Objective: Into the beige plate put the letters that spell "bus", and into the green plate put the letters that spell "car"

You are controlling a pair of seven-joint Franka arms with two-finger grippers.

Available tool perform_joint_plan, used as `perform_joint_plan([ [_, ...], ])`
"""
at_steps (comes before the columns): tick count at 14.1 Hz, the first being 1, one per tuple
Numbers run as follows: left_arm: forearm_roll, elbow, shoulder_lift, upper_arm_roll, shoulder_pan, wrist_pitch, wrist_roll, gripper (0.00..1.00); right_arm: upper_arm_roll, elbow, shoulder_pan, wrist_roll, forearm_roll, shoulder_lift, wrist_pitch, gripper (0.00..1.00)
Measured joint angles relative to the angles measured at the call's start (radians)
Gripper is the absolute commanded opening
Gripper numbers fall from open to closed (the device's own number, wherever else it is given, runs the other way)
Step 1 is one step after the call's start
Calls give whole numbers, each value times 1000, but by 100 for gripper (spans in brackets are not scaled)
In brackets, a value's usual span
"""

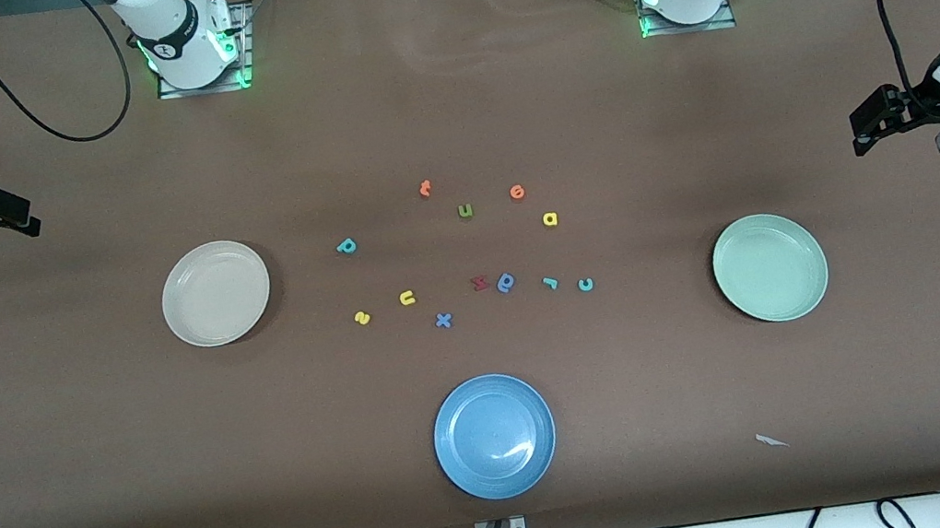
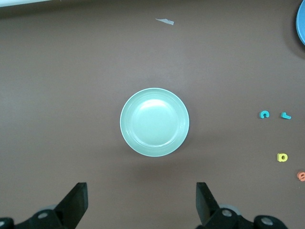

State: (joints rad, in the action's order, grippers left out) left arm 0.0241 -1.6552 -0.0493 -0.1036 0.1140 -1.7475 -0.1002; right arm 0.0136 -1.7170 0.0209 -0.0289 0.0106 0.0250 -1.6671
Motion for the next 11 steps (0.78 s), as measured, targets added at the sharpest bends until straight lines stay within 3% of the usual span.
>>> perform_joint_plan([
  [11, 0, 0, 0, 1, 0, 1, -1, 100, -10, 2, -1, 0, -6, 0, -3, 100],
])
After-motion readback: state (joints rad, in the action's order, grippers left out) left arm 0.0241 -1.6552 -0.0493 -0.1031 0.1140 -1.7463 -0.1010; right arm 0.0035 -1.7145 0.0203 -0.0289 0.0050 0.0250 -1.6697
